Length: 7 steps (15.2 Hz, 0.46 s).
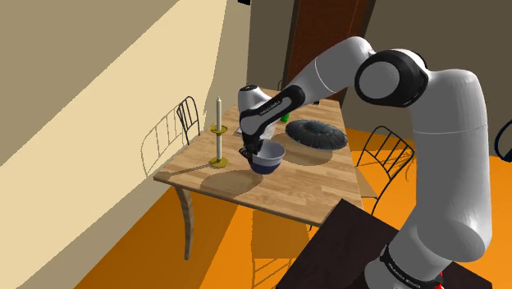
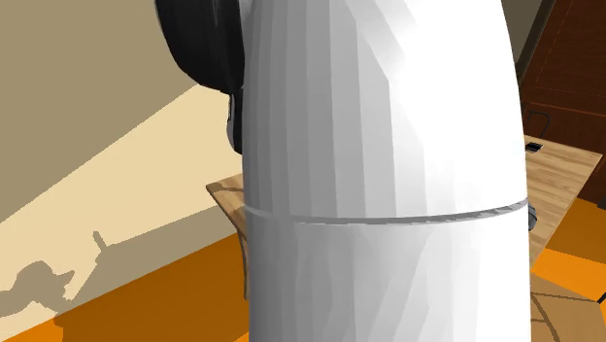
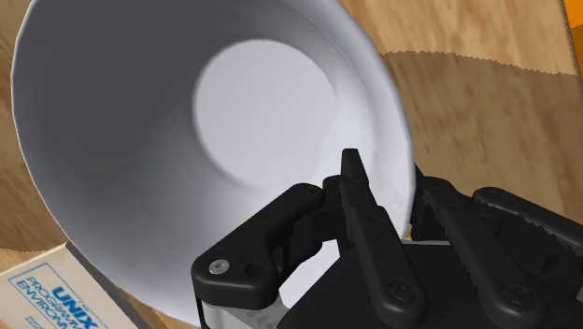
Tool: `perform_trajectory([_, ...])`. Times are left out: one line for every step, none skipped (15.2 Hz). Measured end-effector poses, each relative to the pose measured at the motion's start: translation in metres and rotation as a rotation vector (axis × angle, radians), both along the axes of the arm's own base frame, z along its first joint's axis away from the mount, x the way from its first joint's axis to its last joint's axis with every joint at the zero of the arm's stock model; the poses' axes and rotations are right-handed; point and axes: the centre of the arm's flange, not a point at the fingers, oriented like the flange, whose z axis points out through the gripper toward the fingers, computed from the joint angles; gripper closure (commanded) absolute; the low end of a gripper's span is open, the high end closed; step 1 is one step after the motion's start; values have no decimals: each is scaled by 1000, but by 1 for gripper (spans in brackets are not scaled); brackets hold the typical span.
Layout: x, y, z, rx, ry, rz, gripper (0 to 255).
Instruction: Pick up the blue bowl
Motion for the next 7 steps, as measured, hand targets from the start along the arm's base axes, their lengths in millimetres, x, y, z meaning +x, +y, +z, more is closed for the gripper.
perform_trajectory([0, 0, 4, 0, 0, 0, 255])
perform_trajectory([-1, 0, 10, 0, 0, 0, 255])
perform_trajectory([0, 0, 15, 0, 0, 0, 255])
perform_trajectory([0, 0, 20, 0, 0, 0, 255])
perform_trajectory([-1, -1, 25, 0, 0, 0, 255])
perform_trajectory([0, -1, 31, 0, 0, 0, 255])
perform_trajectory([0, -1, 34, 0, 0, 0, 255])
